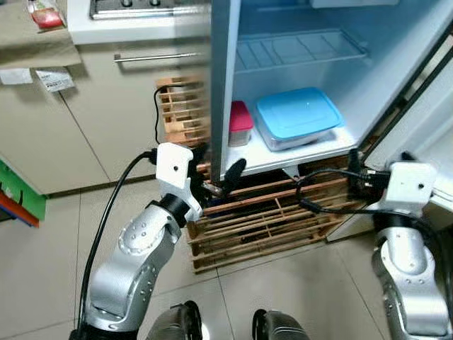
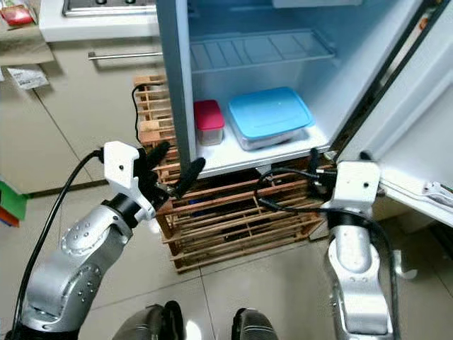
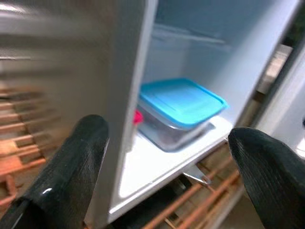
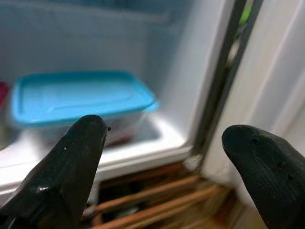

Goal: Restocking fridge

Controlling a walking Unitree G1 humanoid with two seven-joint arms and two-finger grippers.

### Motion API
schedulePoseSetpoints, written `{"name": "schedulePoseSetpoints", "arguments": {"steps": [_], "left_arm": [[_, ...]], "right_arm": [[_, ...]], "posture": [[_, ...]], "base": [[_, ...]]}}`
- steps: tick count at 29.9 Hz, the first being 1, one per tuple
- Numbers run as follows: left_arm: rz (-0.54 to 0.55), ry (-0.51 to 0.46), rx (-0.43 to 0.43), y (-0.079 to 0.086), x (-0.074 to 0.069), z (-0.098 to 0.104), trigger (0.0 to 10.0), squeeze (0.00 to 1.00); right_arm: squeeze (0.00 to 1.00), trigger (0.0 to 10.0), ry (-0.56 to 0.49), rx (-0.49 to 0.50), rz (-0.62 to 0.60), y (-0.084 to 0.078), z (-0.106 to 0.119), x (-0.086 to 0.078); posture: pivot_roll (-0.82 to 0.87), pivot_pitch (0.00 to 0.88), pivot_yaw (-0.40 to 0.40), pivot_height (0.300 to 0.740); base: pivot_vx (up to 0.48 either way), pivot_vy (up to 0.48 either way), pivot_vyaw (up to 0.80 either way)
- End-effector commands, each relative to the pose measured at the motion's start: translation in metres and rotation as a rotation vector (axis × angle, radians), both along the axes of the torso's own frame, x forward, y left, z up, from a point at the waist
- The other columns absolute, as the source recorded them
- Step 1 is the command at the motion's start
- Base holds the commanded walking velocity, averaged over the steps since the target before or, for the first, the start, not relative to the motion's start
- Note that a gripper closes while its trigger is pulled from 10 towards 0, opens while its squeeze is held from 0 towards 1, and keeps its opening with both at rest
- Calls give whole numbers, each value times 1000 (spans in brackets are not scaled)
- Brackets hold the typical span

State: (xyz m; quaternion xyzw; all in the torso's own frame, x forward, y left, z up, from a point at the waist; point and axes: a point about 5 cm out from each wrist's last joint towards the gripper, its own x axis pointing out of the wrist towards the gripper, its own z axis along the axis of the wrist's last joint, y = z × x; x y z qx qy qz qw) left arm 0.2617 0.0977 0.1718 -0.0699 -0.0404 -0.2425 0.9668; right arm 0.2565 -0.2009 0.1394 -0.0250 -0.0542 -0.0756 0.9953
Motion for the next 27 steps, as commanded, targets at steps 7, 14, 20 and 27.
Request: {"name": "schedulePoseSetpoints", "arguments": {"steps": [7,14,20,27], "left_arm": [[-41,-25,15,0,2,2,10000,0],[-40,-41,38,17,-14,10,10000,0],[-14,-37,70,33,-28,21,10000,0],[2,-16,92,41,-37,25,10000,0]], "right_arm": [[0,10000,37,89,32,8,-14,23],[0,10000,84,139,108,34,-28,65],[0,10000,129,121,116,47,-34,82],[0,10000,83,22,123,57,-27,97]], "posture": [[-65,129,1,740],[45,189,9,740],[131,266,23,740],[170,289,34,740]], "base": [[0,0,0],[0,0,0],[0,0,0],[0,0,0]]}}
